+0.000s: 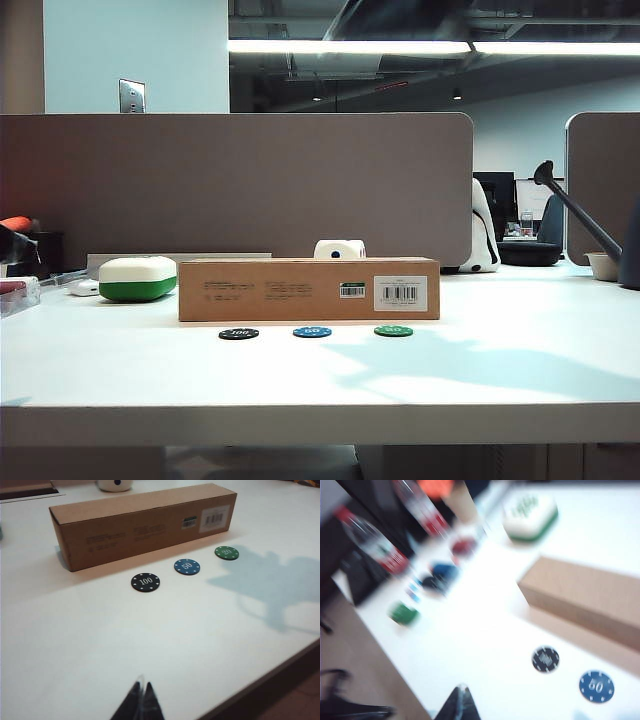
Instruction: Push the chip with the highest value in the row forward next to the rectangular box.
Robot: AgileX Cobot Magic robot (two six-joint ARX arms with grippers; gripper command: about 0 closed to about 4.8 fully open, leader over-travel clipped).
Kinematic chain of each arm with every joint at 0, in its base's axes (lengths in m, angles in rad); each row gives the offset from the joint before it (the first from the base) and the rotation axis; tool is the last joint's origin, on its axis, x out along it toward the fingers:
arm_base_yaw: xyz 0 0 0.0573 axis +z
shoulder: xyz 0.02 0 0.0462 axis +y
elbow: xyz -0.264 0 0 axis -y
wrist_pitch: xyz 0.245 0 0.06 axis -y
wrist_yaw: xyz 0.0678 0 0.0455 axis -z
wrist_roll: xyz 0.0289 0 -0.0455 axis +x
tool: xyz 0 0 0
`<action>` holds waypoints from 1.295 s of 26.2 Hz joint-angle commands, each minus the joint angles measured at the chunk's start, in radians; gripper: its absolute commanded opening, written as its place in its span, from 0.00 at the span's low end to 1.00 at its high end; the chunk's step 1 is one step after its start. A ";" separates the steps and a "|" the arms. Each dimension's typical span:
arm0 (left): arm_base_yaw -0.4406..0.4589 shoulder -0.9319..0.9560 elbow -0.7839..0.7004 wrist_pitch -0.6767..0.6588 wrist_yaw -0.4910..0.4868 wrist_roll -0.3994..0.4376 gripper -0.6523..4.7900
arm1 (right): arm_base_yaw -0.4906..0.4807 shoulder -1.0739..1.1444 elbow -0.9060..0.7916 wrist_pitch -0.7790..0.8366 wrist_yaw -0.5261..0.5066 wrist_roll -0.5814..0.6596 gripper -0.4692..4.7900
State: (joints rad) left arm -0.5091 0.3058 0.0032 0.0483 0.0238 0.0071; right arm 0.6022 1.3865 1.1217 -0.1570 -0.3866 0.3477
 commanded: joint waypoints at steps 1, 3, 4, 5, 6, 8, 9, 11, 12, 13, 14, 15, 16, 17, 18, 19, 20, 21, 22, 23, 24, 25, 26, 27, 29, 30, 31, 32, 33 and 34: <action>-0.002 -0.001 0.004 0.013 -0.001 0.000 0.11 | 0.045 0.131 0.046 -0.027 0.022 -0.015 0.07; -0.002 -0.001 0.004 0.013 -0.001 0.000 0.11 | 0.072 0.228 0.085 -0.061 0.030 -0.021 0.07; -0.002 -0.001 0.004 0.013 -0.001 0.000 0.11 | 0.089 0.280 0.107 -0.079 0.040 -0.027 0.07; -0.002 -0.001 0.004 0.013 -0.001 0.000 0.11 | 0.100 0.319 0.125 -0.095 0.050 -0.032 0.07; -0.002 -0.001 0.004 0.013 -0.001 0.000 0.11 | 0.109 0.355 0.142 -0.109 0.057 -0.037 0.07; -0.002 -0.001 0.004 0.012 -0.001 0.000 0.11 | 0.138 0.449 0.180 -0.131 0.080 -0.044 0.07; -0.002 -0.001 0.004 0.013 -0.001 0.000 0.11 | 0.147 0.482 0.193 -0.135 0.103 -0.045 0.07; -0.002 -0.001 0.004 0.013 -0.001 0.000 0.11 | 0.161 0.530 0.209 -0.134 0.146 -0.046 0.07; -0.002 -0.001 0.004 0.013 0.000 0.000 0.11 | 0.167 0.548 0.213 -0.134 0.157 -0.047 0.07; -0.002 -0.001 0.004 0.013 -0.001 0.000 0.11 | 0.170 0.567 0.218 -0.132 0.164 -0.055 0.07; -0.002 -0.001 0.004 0.013 -0.001 0.000 0.11 | 0.171 0.578 0.218 -0.127 0.164 -0.057 0.07; -0.002 -0.001 0.004 0.013 -0.001 0.000 0.11 | 0.171 0.589 0.218 -0.123 0.165 -0.057 0.07; -0.002 -0.001 0.004 0.013 -0.001 0.000 0.11 | 0.171 0.598 0.218 -0.122 0.174 -0.057 0.07; -0.002 -0.001 0.004 0.012 -0.001 0.000 0.11 | 0.171 0.603 0.218 -0.122 0.184 -0.057 0.07; -0.002 -0.001 0.004 0.012 -0.001 0.000 0.11 | 0.168 0.611 0.217 -0.120 0.207 -0.058 0.07; -0.002 -0.001 0.004 0.012 -0.001 0.000 0.11 | 0.167 0.616 0.217 -0.115 0.213 -0.061 0.07; -0.002 -0.001 0.004 0.012 -0.001 0.000 0.11 | 0.166 0.622 0.217 -0.101 0.212 -0.064 0.07; -0.002 -0.001 0.004 0.013 -0.001 0.000 0.11 | 0.166 0.625 0.217 -0.081 0.212 -0.064 0.07; -0.002 -0.001 0.004 0.013 -0.001 0.000 0.11 | 0.166 0.629 0.217 -0.070 0.212 -0.064 0.07; -0.002 -0.001 0.004 0.013 -0.001 0.000 0.11 | 0.166 0.629 0.217 -0.058 0.212 -0.064 0.07; -0.002 -0.001 0.004 0.012 -0.001 0.000 0.11 | 0.166 0.632 0.218 -0.050 0.213 -0.064 0.07; -0.002 -0.001 0.004 0.013 -0.001 0.000 0.11 | 0.166 0.635 0.218 -0.045 0.214 -0.064 0.07; -0.002 -0.001 0.004 0.012 -0.001 0.000 0.11 | 0.165 0.636 0.218 -0.040 0.214 -0.063 0.07; -0.002 -0.001 0.004 0.012 -0.001 0.000 0.11 | 0.165 0.642 0.218 -0.035 0.213 -0.063 0.07; -0.002 -0.001 0.004 0.012 -0.001 0.000 0.11 | 0.164 0.648 0.218 -0.027 0.213 -0.063 0.07; -0.002 -0.002 0.004 0.013 -0.001 0.000 0.11 | 0.163 0.652 0.218 -0.024 0.216 -0.064 0.07; -0.002 -0.002 0.004 0.013 -0.001 0.000 0.11 | 0.163 0.657 0.218 -0.020 0.217 -0.063 0.07; -0.002 -0.002 0.004 0.013 -0.001 0.000 0.11 | 0.163 0.661 0.220 -0.019 0.217 -0.063 0.07; -0.002 -0.001 0.005 0.013 -0.001 0.000 0.11 | 0.163 0.667 0.224 -0.021 0.217 -0.063 0.07; -0.002 -0.001 0.006 0.013 -0.001 0.000 0.11 | 0.163 0.669 0.229 -0.026 0.216 -0.063 0.07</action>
State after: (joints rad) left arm -0.5095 0.3042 0.0032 0.0483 0.0227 0.0071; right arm 0.7654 2.0460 1.3453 -0.1646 -0.1772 0.2886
